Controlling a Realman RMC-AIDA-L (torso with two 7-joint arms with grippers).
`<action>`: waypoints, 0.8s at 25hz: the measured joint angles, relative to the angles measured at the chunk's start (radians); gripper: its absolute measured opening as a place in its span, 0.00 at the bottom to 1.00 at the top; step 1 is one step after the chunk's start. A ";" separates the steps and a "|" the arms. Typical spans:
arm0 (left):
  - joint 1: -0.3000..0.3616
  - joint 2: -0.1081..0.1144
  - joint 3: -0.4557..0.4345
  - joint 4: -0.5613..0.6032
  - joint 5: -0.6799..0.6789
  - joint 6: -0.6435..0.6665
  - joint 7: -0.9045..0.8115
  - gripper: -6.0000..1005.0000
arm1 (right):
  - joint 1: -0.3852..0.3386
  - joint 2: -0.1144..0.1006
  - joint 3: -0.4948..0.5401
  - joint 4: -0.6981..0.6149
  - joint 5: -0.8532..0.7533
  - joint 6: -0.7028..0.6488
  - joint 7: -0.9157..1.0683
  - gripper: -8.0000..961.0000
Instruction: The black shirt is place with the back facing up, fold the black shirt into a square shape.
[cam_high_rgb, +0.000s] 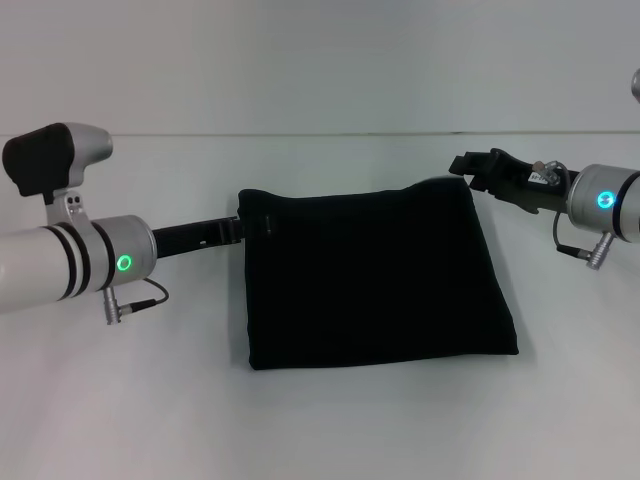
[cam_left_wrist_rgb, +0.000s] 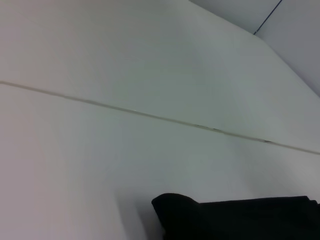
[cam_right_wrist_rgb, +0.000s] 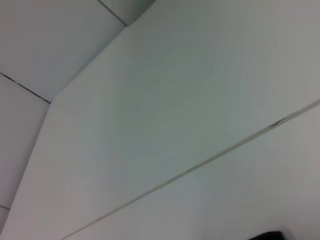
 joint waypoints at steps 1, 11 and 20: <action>0.000 0.000 0.000 0.000 0.000 0.000 0.000 0.94 | 0.000 -0.001 -0.001 0.000 -0.001 -0.003 0.000 0.46; 0.000 -0.002 -0.001 0.000 0.000 -0.003 0.001 0.94 | -0.002 0.011 -0.008 0.002 -0.025 0.036 -0.021 0.23; 0.003 -0.002 -0.001 0.000 0.000 -0.005 0.009 0.94 | -0.064 -0.032 -0.002 -0.053 -0.017 -0.017 -0.039 0.18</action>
